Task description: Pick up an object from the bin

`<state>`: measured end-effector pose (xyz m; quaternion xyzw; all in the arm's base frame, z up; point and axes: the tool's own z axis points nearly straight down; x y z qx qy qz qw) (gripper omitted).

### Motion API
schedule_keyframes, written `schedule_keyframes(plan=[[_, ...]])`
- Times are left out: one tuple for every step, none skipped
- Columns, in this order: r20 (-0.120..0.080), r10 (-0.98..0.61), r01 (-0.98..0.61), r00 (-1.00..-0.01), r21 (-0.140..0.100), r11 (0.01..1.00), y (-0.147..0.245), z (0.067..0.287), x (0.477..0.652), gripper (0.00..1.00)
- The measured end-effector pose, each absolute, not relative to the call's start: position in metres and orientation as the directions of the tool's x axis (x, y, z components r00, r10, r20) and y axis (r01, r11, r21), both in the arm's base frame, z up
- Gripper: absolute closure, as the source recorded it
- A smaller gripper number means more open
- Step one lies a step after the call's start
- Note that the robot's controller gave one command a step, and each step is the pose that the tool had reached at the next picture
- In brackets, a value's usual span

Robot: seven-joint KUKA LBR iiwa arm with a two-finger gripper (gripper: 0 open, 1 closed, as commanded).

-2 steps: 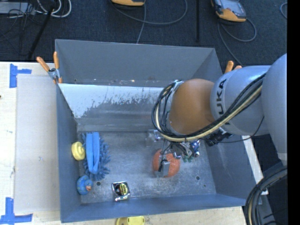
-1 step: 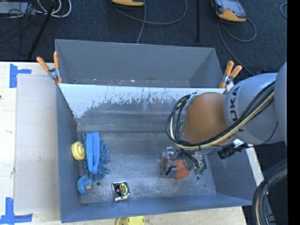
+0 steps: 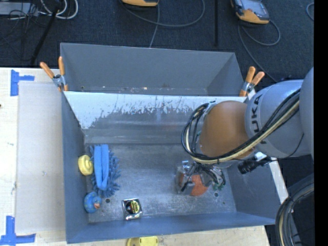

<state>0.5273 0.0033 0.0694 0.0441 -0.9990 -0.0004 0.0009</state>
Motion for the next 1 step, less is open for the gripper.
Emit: schedule_keyframes(plan=[[-0.001, -0.129, -0.129, -0.992, 0.001, 0.992, -0.0066, 0.2078, 0.5076, 1.0]])
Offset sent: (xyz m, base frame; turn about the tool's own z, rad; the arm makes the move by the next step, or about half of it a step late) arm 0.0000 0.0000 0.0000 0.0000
